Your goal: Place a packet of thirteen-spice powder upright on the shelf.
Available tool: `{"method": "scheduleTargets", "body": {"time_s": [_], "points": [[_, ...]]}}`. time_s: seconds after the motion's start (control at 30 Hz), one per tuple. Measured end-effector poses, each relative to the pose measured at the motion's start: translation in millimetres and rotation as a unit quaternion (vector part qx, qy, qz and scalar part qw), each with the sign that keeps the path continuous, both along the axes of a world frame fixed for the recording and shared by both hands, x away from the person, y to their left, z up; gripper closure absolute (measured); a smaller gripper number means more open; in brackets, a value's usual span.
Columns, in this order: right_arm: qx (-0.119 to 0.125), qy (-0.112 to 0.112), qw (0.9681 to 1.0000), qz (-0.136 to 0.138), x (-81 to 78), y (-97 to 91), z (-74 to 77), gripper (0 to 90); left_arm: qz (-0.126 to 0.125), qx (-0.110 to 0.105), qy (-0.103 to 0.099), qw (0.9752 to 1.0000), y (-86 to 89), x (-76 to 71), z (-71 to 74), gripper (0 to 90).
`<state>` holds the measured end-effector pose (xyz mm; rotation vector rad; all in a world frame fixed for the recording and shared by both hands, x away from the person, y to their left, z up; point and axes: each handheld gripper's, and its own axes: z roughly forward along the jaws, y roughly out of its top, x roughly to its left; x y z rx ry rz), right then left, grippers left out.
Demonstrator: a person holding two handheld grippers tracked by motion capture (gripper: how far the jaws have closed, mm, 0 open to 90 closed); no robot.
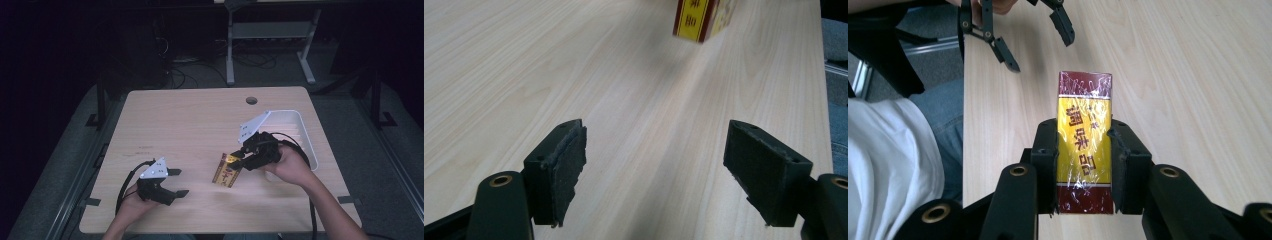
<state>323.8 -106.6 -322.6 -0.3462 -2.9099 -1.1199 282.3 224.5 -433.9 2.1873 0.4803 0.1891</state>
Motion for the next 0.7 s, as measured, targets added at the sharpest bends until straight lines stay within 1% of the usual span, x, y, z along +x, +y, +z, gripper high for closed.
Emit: {"method": "scheduleTargets", "body": {"time_s": [0.1, 0.17, 0.2, 0.27, 0.33, 0.43, 0.57, 0.6, 0.63, 0.67, 0.7], "points": [[-0.008, -0.015, 0.9998, 0.013, 3.4, -5.6, 6.1, 68.1, 0.006, -0.001, 0.003, 1.0, 3.5, 1.3, -0.6, 24.0], [-0.009, -0.017, 0.9997, 0.017, 4.3, -7.5, 7.8, 68.1, 0.007, -0.001, 0.003, 1.0, 4.0, 1.3, -0.6, 23.9], [-0.011, -0.021, 0.9994, 0.026, 5.7, -10.4, 10.2, 68.1, 0.01, -0.002, 0.002, 0.9999, 5.0, 1.4, -0.8, 23.8], [-0.02, -0.025, 0.9989, 0.033, 6.5, -11.2, 12.5, 68.1, 0.013, -0.003, 0.003, 0.9999, 6.0, 1.9, -1.3, 23.7], [-0.03, -0.039, 0.9979, 0.042, 6.6, -12.1, 15.6, 68.1, 0.015, -0.002, 0.002, 0.9999, 7.0, 2.4, -1.3, 23.6], [-0.042, -0.041, 0.9971, 0.049, 10.4, -15.2, 19.5, 68.0, 0.018, -0.003, 0.003, 0.9998, 8.2, 3.0, -1.9, 23.7], [-0.039, -0.042, 0.9972, 0.048, 14.3, -22.3, 21.1, 68.0, 0.023, 0.001, 0.005, 0.9997, 9.7, 3.9, -3.3, 23.7], [-0.052, -0.054, 0.9959, 0.05, 15.6, -26.6, 21.2, 68.0, 0.027, 0.001, 0.006, 0.9996, 10.8, 4.0, -3.9, 23.7], [-0.06, -0.056, 0.9954, 0.048, 15.6, -27.5, 21.3, 68.0, 0.027, 0.001, 0.006, 0.9996, 10.8, 4.0, -3.9, 23.7], [-0.073, -0.063, 0.9941, 0.05, 16.1, -28.8, 21.3, 68.0, 0.028, 0.001, 0.006, 0.9996, 11.7, 4.1, -3.8, 23.7], [-0.08, -0.067, 0.9932, 0.052, 16.1, -29.6, 21.5, 67.9, 0.029, 0.002, 0.006, 0.9996, 11.9, 4.1, -3.7, 23.7]]}}
